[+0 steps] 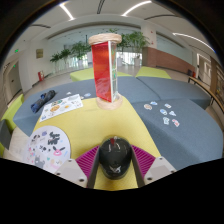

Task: Arrange mouse

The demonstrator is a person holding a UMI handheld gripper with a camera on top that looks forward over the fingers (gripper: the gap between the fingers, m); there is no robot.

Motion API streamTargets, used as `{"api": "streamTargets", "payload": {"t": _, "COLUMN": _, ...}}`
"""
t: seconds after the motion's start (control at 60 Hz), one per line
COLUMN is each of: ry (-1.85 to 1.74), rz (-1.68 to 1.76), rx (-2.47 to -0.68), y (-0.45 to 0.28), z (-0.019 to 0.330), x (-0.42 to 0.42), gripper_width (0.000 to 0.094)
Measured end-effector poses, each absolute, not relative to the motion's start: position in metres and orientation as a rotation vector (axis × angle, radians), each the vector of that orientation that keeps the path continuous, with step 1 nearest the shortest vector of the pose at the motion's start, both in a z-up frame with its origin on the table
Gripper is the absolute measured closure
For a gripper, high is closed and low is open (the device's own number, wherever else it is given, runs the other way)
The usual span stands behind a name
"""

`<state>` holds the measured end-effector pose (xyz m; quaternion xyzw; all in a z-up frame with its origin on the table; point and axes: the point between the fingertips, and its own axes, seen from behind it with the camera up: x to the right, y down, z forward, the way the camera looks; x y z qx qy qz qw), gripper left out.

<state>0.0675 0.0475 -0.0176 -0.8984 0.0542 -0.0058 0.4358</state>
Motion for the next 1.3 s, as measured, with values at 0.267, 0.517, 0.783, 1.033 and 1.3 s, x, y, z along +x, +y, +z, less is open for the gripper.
{"api": "streamTargets", "payload": {"t": 0.267, "ry": 0.247, "rz": -0.017, "rx": -2.248, "y": 0.046, "z": -0.021, "x": 0.072, "gripper_width": 0.0488}}
{"api": "streamTargets", "payload": {"t": 0.517, "ry": 0.173, "rz": -0.020, "rx": -2.048, "y": 0.052, "z": 0.118, "x": 0.036, "gripper_width": 0.0496}}
{"api": "streamTargets", "payload": {"t": 0.783, "ry": -0.030, "rz": 0.148, "rx": -2.064, "y": 0.059, "z": 0.129, "x": -0.115, "gripper_width": 0.0497}}
{"api": "streamTargets", "payload": {"t": 1.033, "ry": -0.048, "rz": 0.141, "rx": -2.252, "y": 0.037, "z": 0.007, "x": -0.153, "gripper_width": 0.0495}}
{"api": "streamTargets", "payload": {"t": 1.3, "ry": -0.124, "rz": 0.077, "rx": -2.328, "y": 0.033, "z": -0.014, "x": -0.150, "gripper_width": 0.0372}}
